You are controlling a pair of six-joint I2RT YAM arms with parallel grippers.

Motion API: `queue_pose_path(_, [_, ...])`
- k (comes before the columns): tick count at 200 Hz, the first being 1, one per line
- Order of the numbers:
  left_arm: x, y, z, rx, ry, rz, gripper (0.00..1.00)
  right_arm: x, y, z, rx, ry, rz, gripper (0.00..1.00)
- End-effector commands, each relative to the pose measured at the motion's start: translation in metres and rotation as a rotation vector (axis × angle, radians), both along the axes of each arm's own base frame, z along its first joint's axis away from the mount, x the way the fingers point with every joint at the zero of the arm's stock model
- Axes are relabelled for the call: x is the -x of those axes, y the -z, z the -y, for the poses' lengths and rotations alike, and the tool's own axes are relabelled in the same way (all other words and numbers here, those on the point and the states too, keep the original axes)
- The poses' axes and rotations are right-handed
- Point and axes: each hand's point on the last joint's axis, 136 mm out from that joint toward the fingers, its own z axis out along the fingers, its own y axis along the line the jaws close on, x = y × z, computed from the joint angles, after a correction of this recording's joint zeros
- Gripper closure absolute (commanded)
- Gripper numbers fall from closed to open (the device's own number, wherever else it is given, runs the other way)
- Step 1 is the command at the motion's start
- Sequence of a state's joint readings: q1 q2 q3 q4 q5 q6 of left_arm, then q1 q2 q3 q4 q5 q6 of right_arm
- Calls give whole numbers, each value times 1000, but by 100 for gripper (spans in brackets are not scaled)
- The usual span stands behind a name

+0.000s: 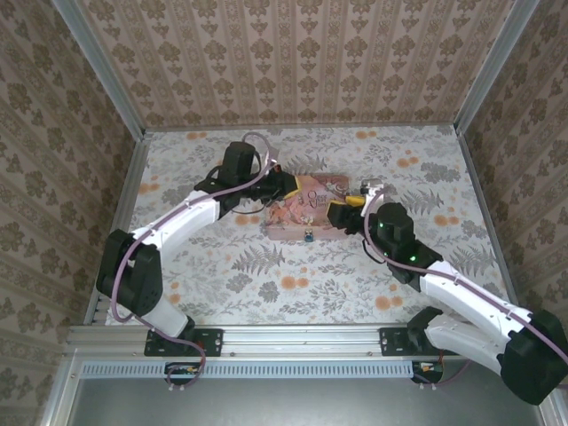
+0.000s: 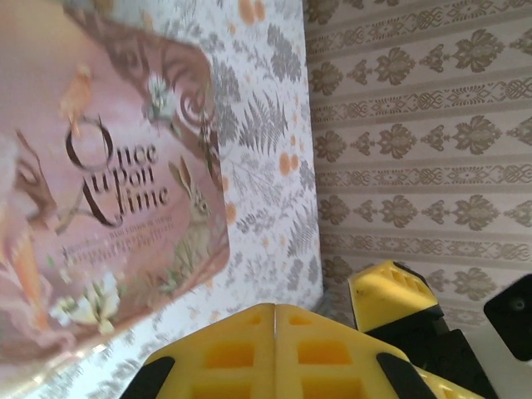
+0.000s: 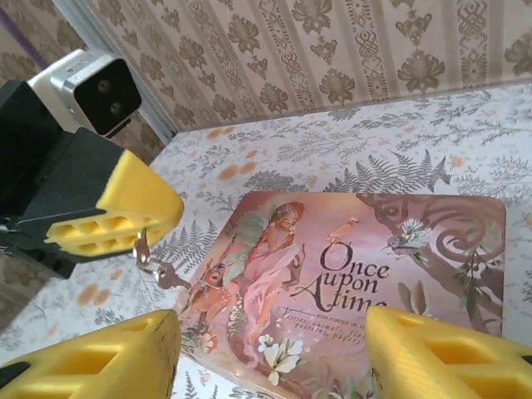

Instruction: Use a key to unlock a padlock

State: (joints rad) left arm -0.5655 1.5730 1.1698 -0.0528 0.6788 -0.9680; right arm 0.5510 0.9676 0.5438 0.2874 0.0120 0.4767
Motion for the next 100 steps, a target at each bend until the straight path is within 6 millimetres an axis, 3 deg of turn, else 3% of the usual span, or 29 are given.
queue_pose_path(1, [-12, -41, -4, -7, 28, 302, 100, 8, -20, -21, -216, -102, -46, 37])
queue_pose_path(43, [-17, -74, -10, 28, 2, 562, 100, -4, -41, -46, -508, -178, -118, 37])
queue_pose_path(100, [-17, -92, -10, 169, -66, 633, 100, -25, -62, -53, -753, -187, -117, 37])
